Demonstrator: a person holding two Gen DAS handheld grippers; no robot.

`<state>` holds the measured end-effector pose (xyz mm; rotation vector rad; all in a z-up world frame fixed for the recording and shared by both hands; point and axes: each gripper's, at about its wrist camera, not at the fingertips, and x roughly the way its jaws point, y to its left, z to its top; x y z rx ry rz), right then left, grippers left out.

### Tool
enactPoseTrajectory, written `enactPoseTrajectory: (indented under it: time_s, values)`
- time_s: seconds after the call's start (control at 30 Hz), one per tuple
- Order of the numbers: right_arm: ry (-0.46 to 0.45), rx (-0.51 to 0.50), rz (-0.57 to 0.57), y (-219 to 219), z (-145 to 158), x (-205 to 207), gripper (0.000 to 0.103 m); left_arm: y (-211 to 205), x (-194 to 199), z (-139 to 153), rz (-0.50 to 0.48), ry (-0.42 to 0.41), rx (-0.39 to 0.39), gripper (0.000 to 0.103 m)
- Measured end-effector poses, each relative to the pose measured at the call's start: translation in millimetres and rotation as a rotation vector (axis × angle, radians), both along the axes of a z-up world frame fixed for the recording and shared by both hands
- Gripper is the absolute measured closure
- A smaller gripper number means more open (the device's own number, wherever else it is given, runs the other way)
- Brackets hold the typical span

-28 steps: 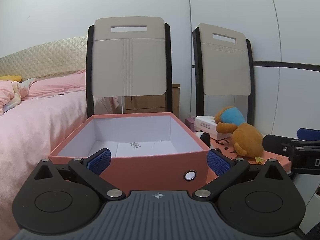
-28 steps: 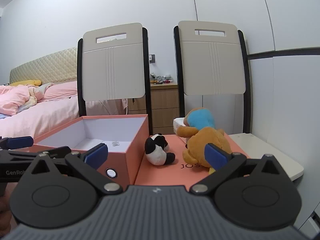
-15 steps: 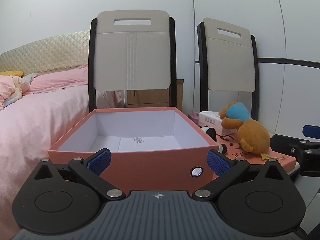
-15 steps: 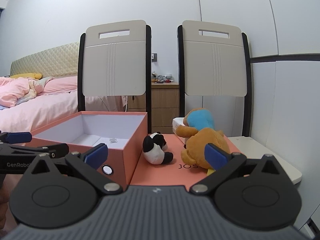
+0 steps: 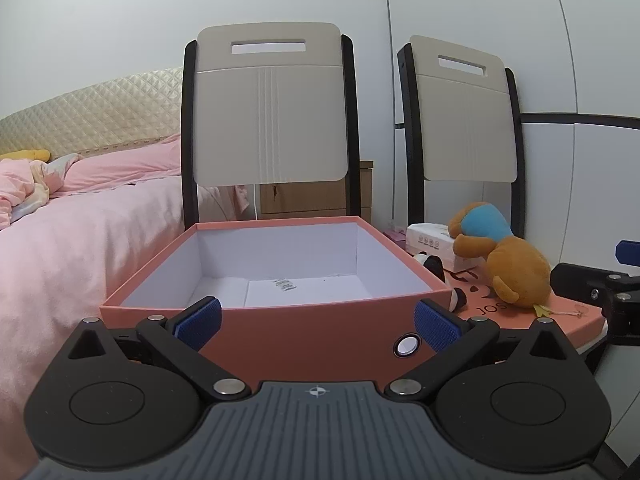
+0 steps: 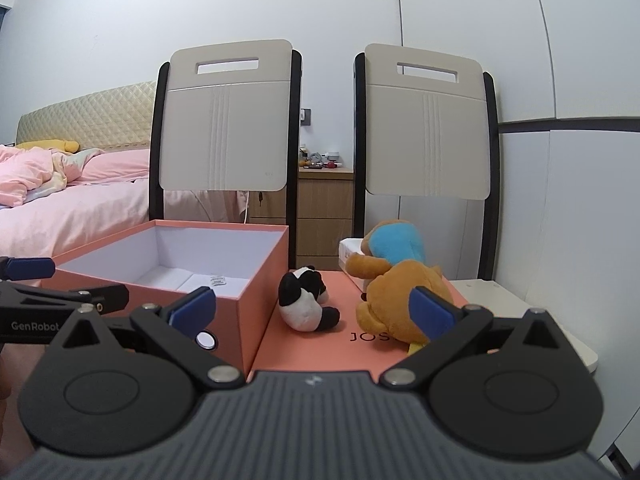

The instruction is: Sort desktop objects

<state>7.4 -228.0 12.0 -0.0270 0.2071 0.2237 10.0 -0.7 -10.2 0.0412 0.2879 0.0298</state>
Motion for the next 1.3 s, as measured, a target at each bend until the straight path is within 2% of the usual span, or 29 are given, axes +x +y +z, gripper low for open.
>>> enactPoseTrajectory:
  time_s: [0.4,1.3]
  values:
    - [-0.009,0.018,-0.044,-4,-3,11,0.0,5,2,-1,0.015,-0.021,-0.003,0.0]
    - [0.02,-0.037,-0.034,1,-8,16,0.0,10,4,3,0.039,-0.032,-0.019,0.0]
